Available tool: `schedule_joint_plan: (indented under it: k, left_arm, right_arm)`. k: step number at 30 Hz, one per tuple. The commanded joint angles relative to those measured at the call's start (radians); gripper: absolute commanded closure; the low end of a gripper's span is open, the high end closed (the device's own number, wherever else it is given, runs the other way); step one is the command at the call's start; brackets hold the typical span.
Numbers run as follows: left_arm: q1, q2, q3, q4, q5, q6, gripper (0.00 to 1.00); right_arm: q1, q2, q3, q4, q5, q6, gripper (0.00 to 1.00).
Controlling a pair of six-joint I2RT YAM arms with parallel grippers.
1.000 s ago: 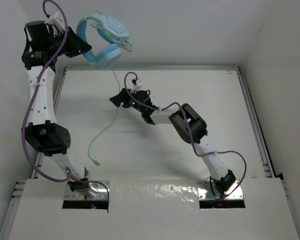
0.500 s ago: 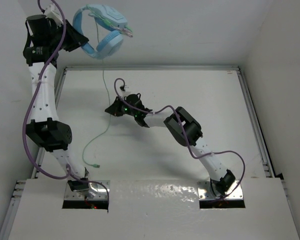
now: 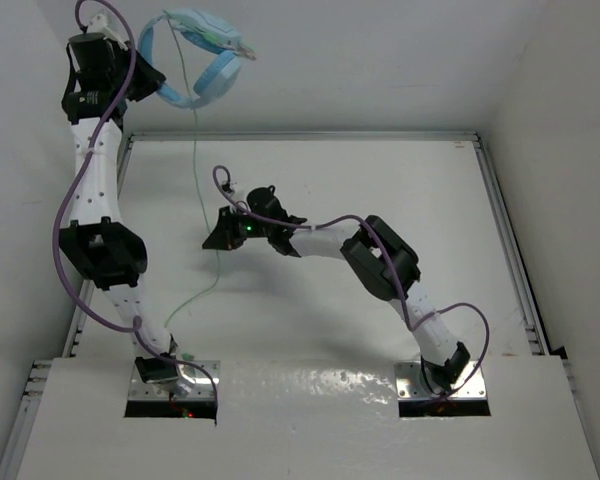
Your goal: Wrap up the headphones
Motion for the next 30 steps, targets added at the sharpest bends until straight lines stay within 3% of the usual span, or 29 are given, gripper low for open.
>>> schedule_joint_plan:
  k: [1, 21, 26, 30]
  left_arm:
    - [-0.009, -0.021, 0.029, 0.161, -0.130, 0.041, 1.00]
    - [-0.106, 0.046, -0.061, 0.230, -0.259, 0.110, 1.00]
    - [-0.133, 0.054, -0.134, 0.250, -0.295, 0.194, 1.00]
    - [-0.156, 0.022, -0.282, 0.319, -0.364, 0.372, 1.00]
  right_arm:
    - [0.019, -0.132, -0.034, -0.009, -0.070, -0.066, 1.00]
    - [0.060, -0.233, 0.090, -0.050, -0.167, -0.058, 1.00]
    - [0.056, -0.301, 0.106, -0.101, -0.203, -0.089, 1.00]
    - [-0.004, -0.417, 0.103, -0.202, -0.194, -0.130, 1.00]
